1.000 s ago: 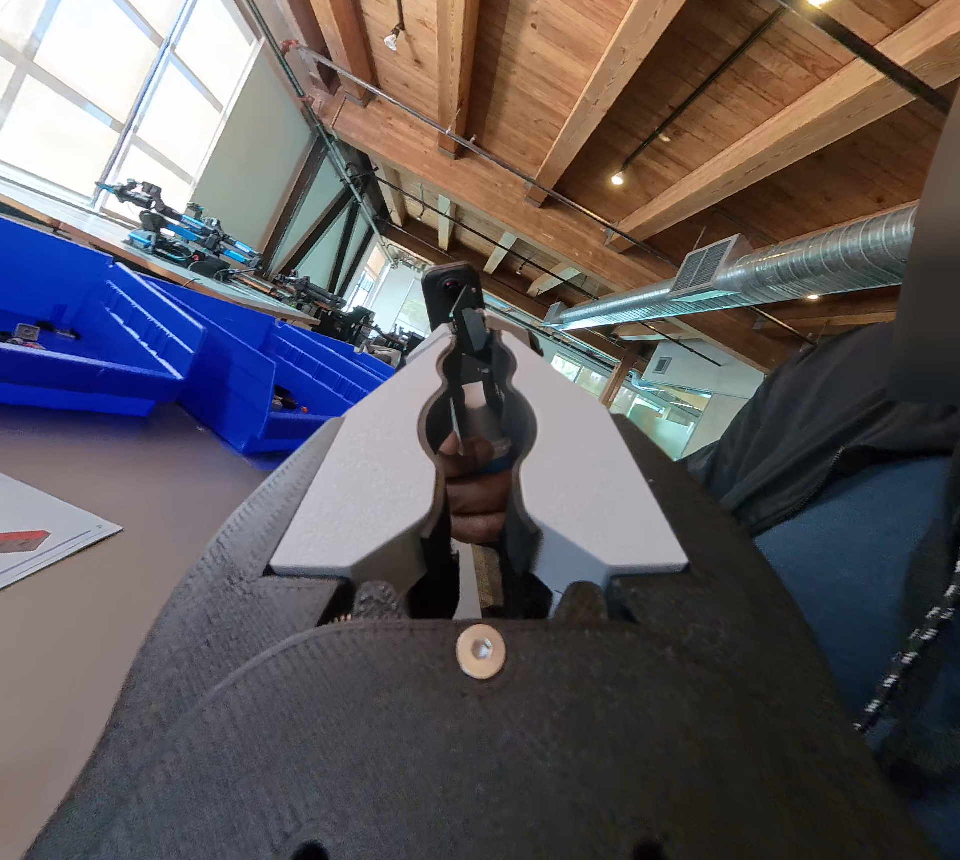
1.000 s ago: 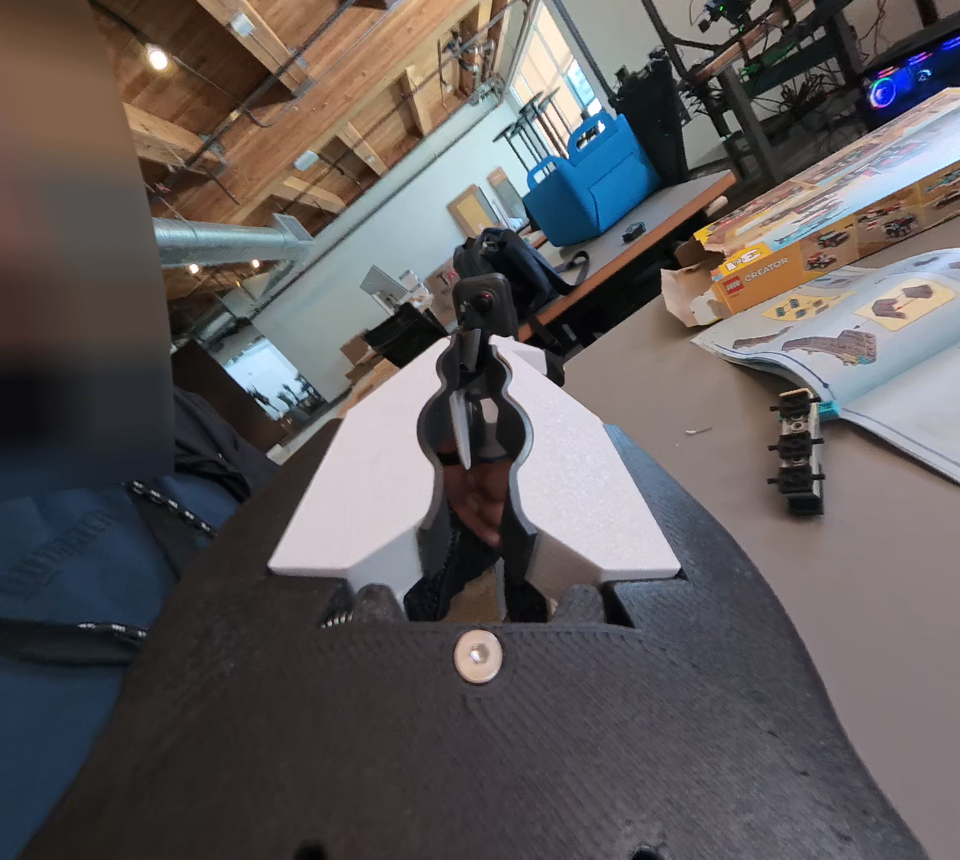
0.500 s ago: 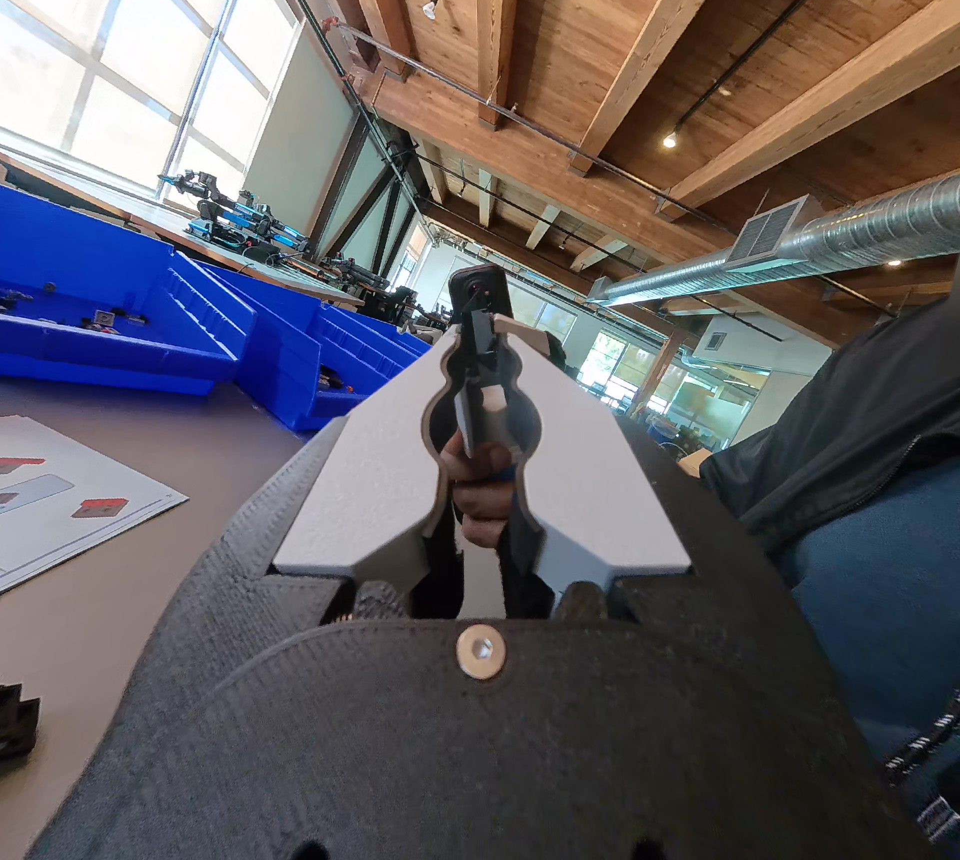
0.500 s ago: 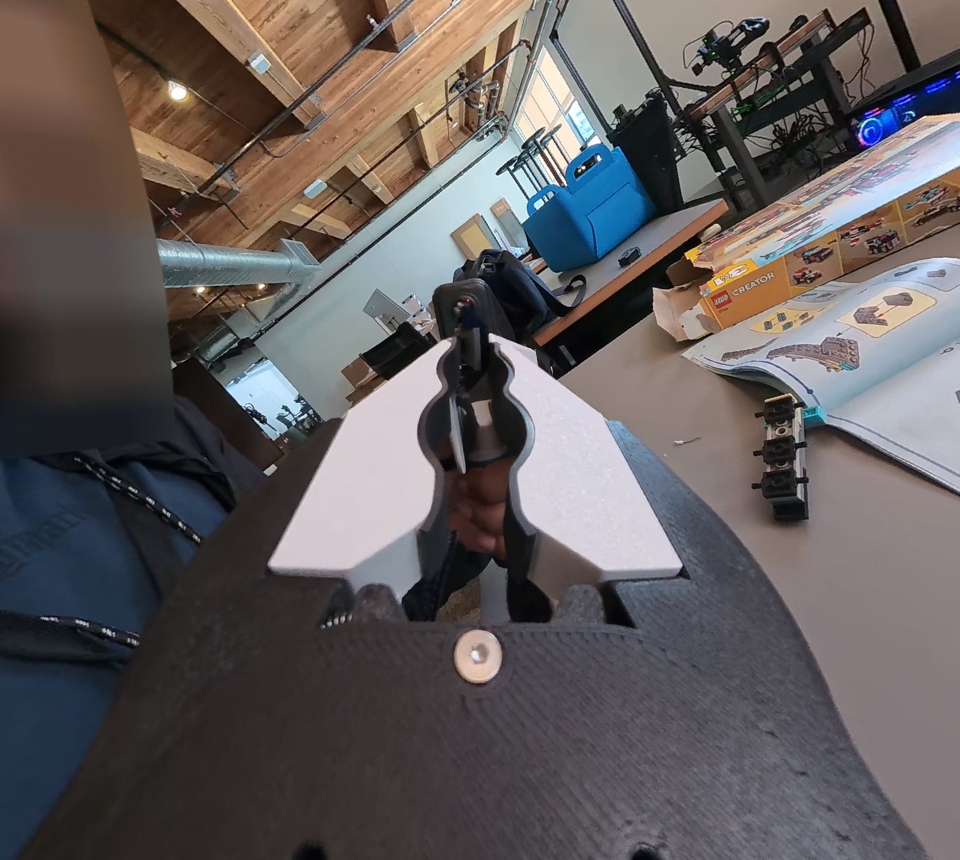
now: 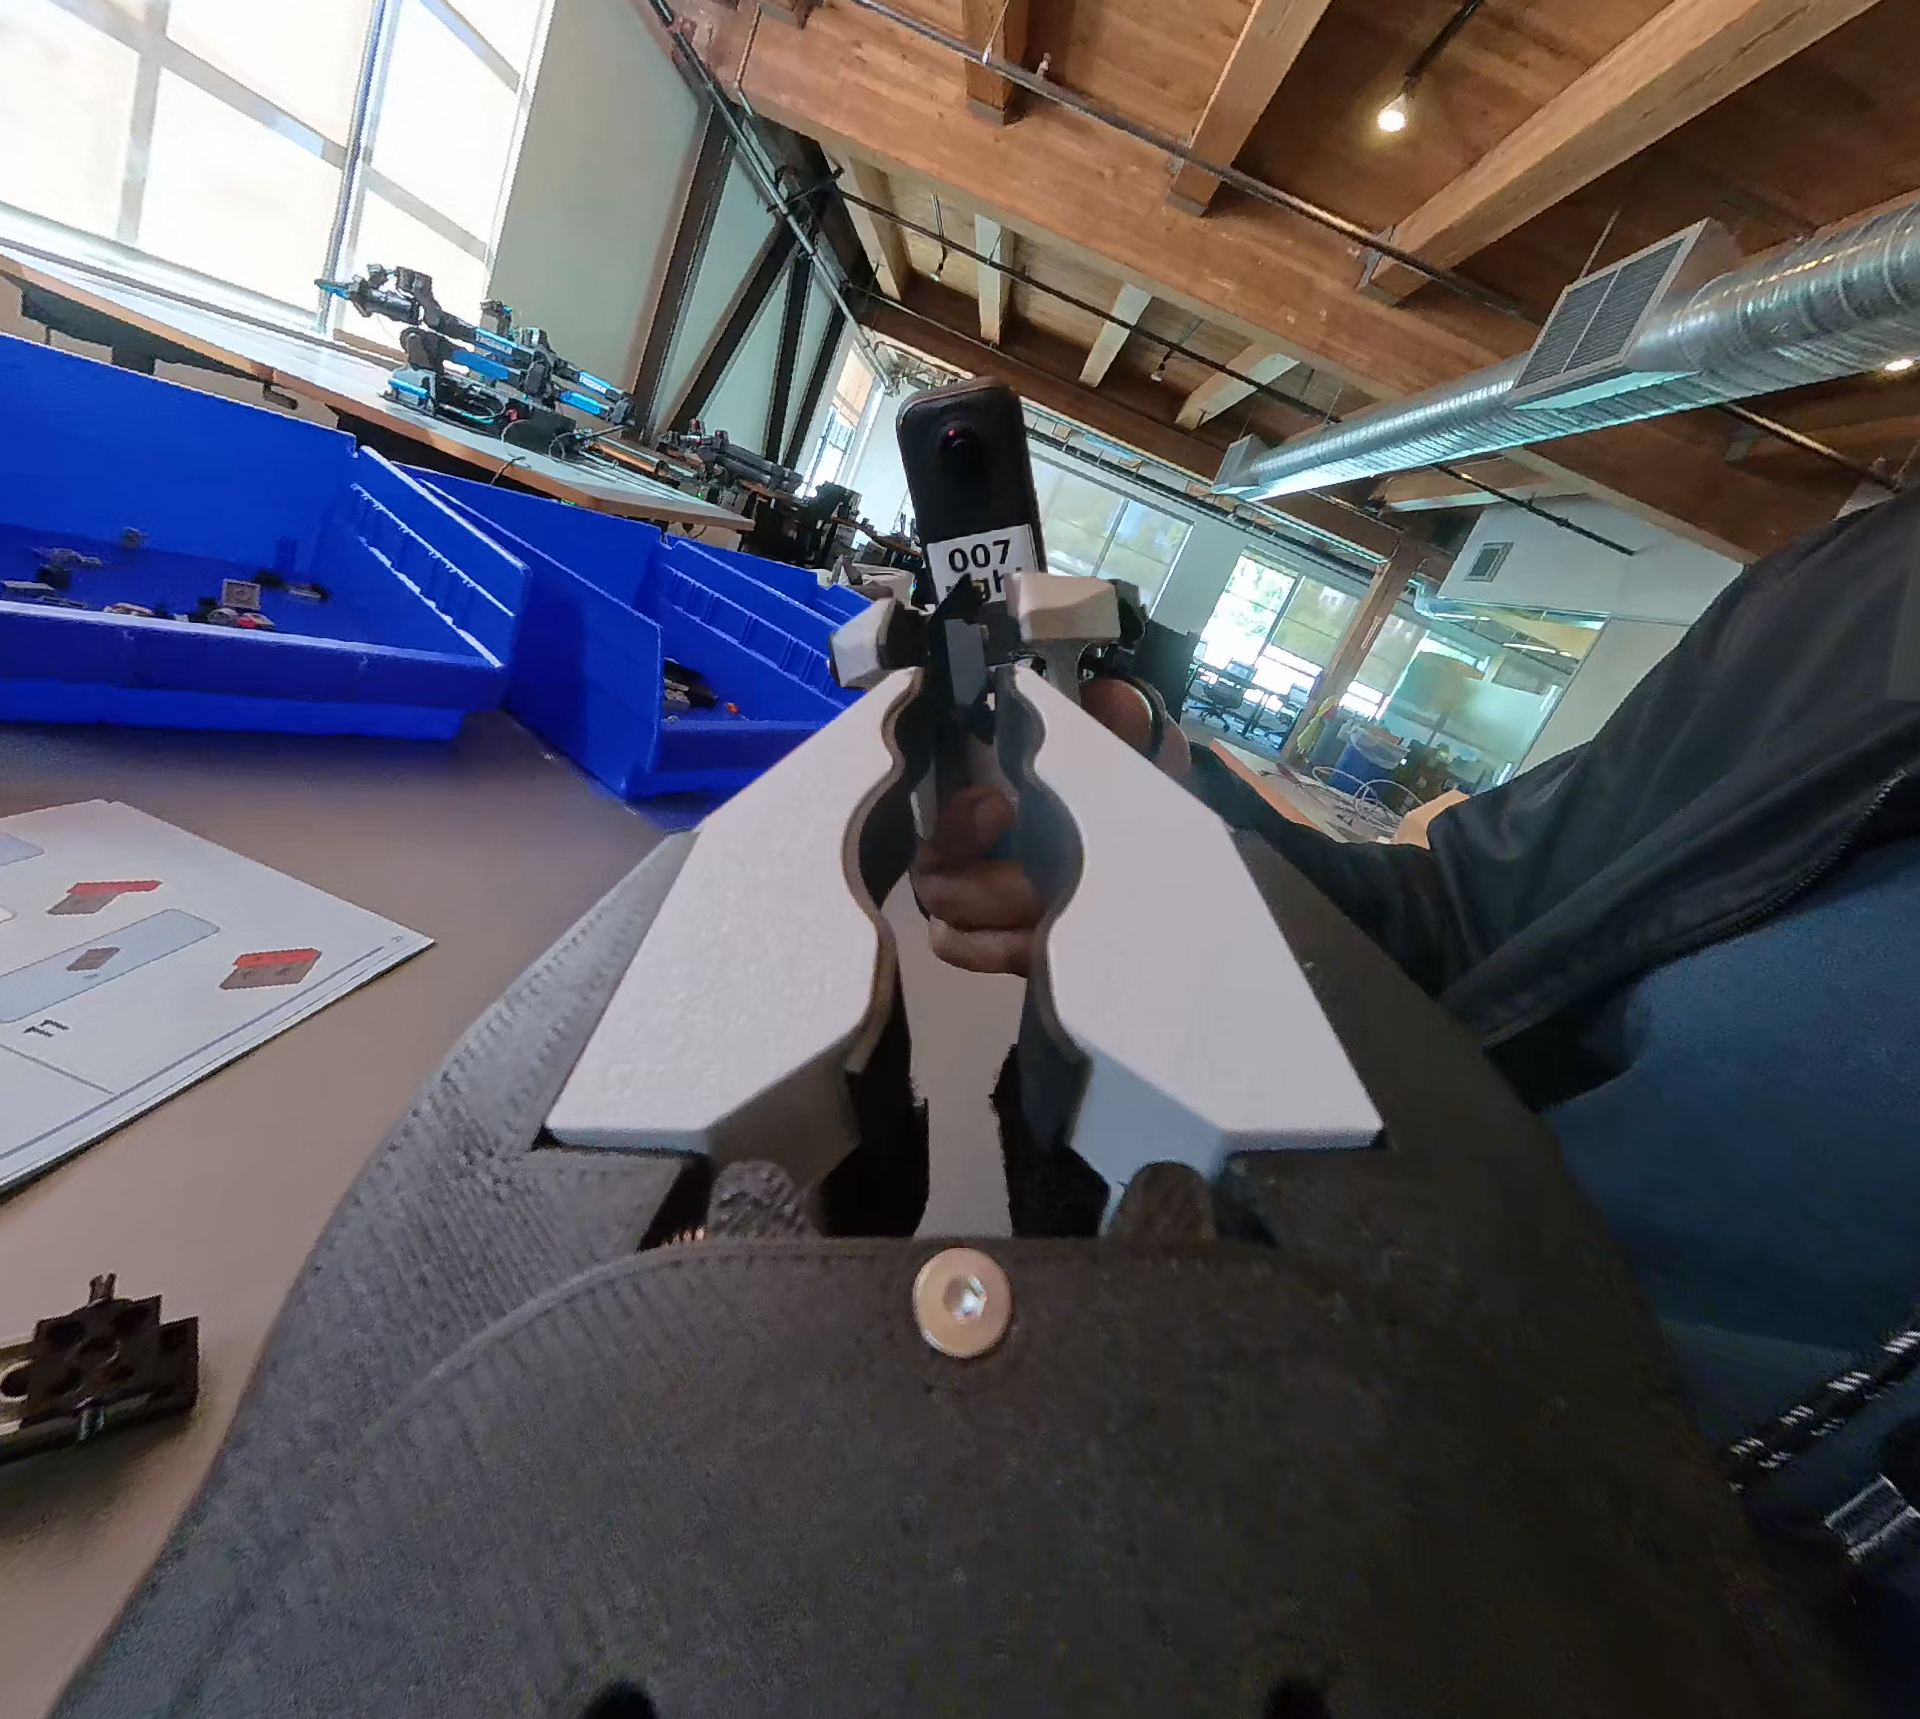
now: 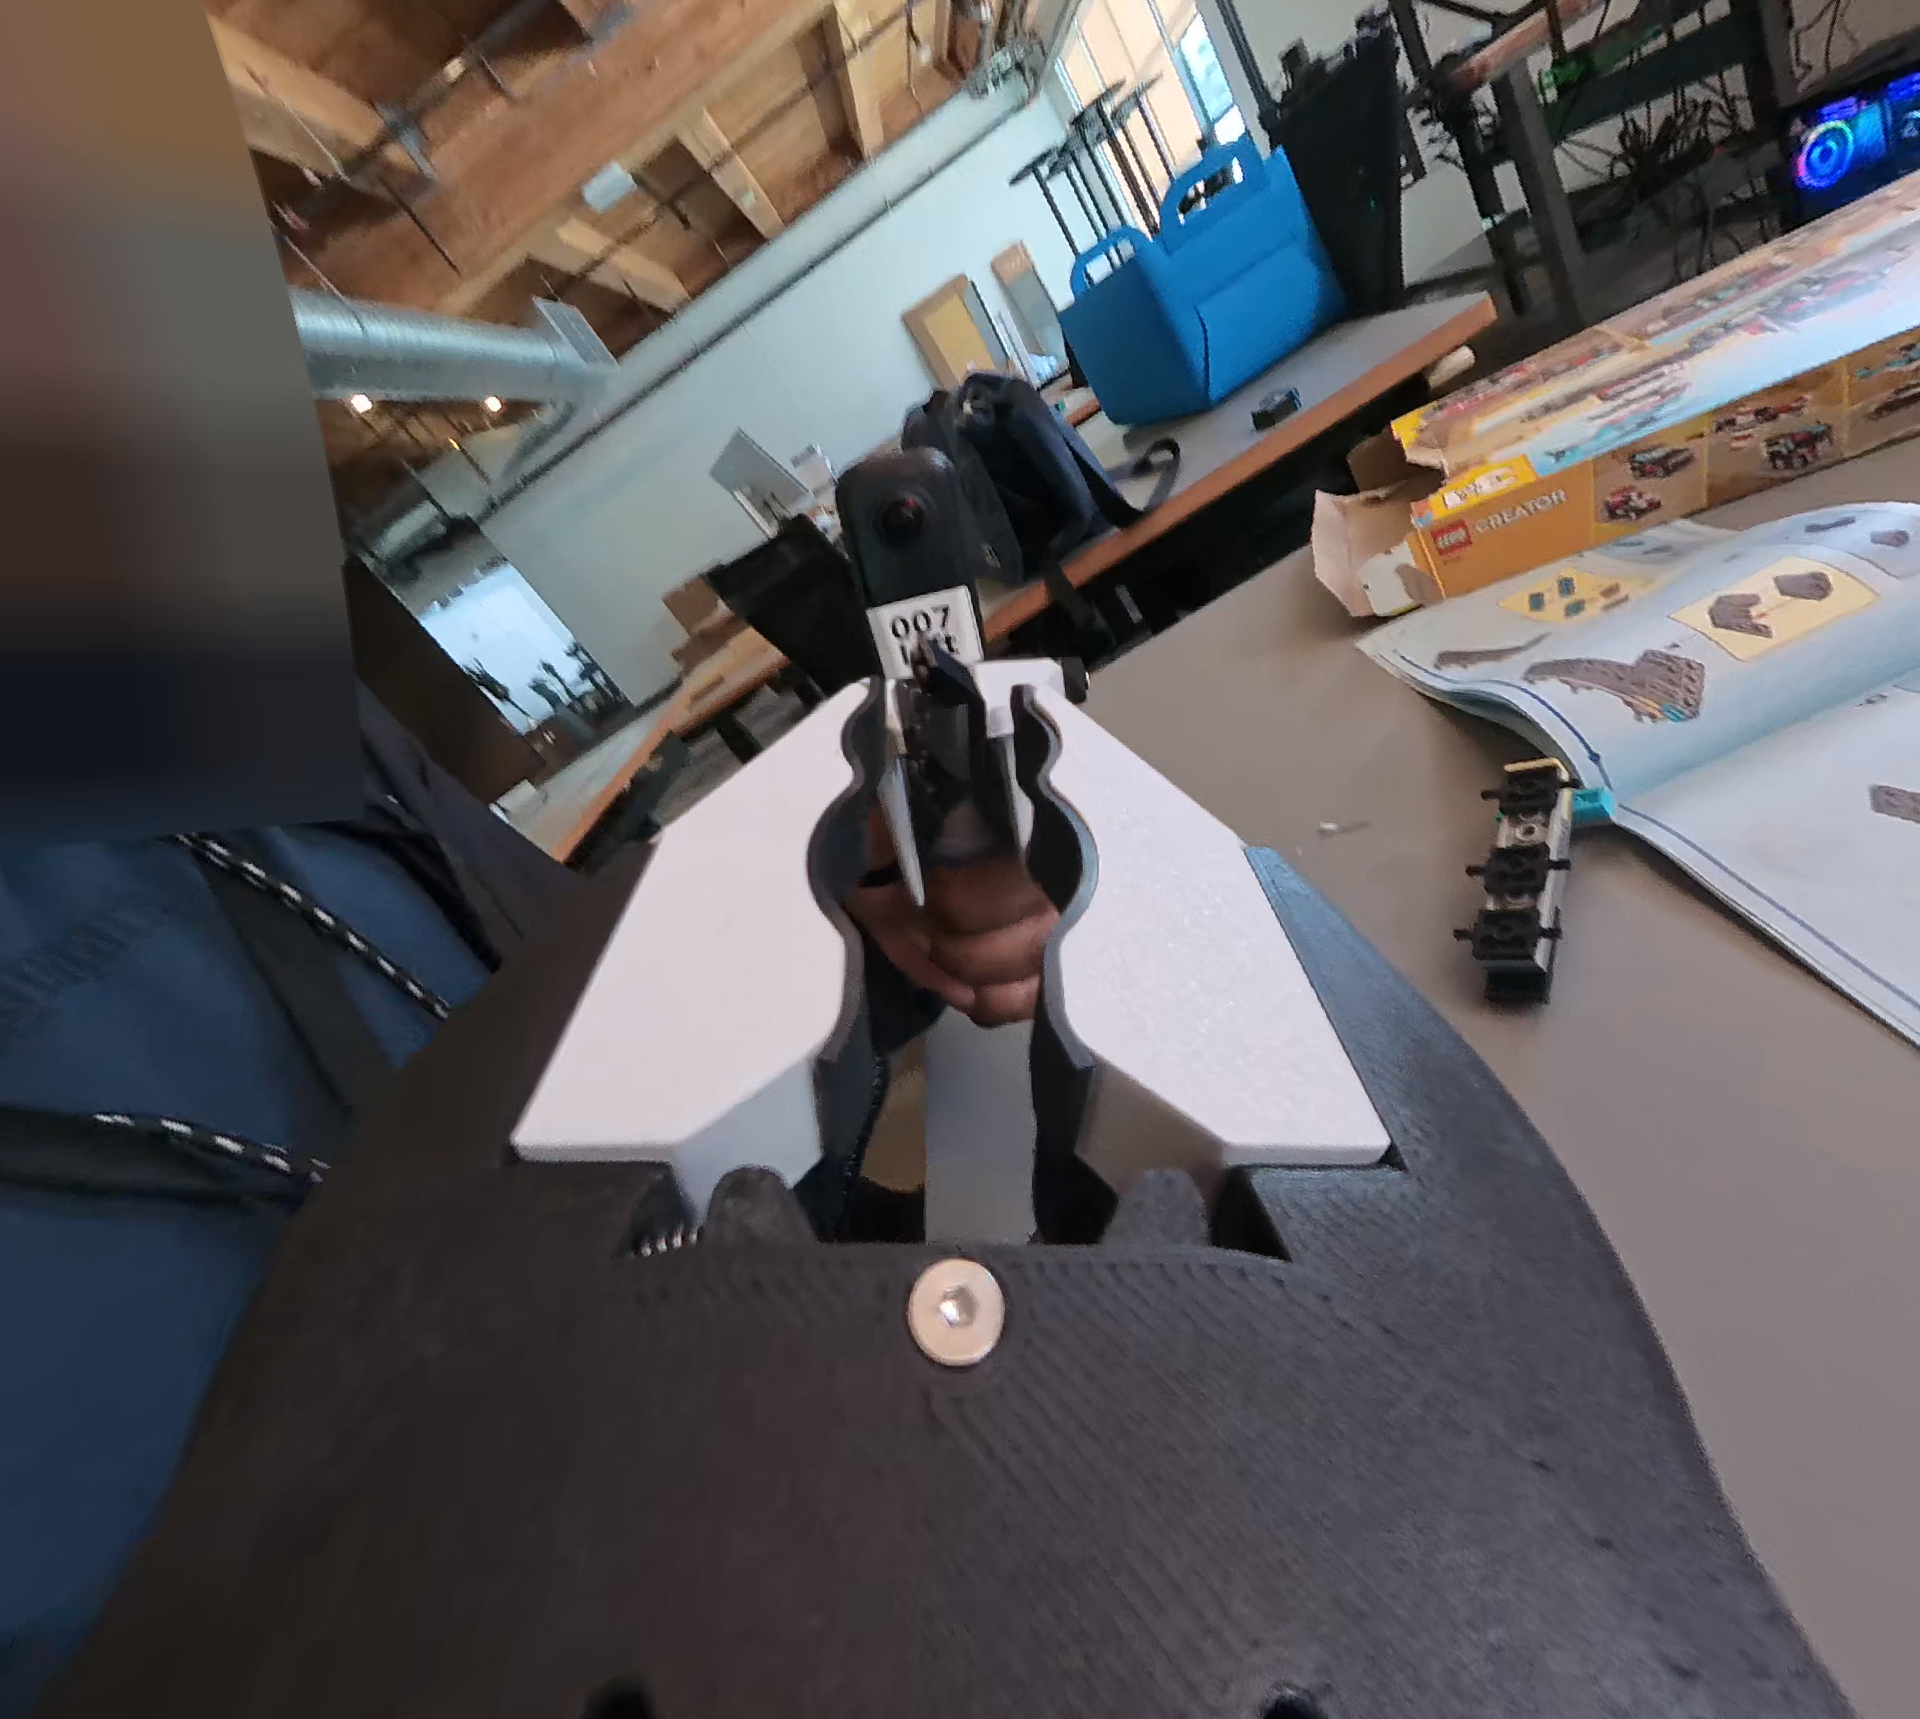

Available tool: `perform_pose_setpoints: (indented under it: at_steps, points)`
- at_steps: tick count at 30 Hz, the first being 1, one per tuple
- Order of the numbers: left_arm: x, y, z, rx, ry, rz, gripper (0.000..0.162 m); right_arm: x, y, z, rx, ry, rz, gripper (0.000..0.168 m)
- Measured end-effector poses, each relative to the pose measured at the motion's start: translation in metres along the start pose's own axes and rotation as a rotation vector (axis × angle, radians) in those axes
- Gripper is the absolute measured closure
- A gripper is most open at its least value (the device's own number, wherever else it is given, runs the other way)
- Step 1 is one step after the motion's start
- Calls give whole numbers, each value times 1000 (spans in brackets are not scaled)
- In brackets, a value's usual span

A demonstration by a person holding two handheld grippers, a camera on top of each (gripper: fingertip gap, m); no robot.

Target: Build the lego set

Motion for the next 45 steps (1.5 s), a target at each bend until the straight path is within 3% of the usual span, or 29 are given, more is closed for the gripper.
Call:
perform_pose_setpoints:
  at_steps: [4,28,33,45]
  points:
    - [-2,0,1,-4,9,-12,151,1,-1,2,8,-11,0,154]
    - [-4,-1,2,82,13,30,151,2,1,5,70,-86,9,156]
    - [-5,-3,2,97,12,48,145,2,2,5,78,-125,8,156]
    - [-6,-2,3,148,-11,65,151,-3,3,7,78,-146,-31,157]
Point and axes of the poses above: each gripper's, where its closed fingertips meet, x back along the fingers, z out of its underside, y = z × x across the jaws, the point moved 6 cm from there along x, back along the fingers, and after that the axes turned 11 degrees about -z, right-handed, at the moved point
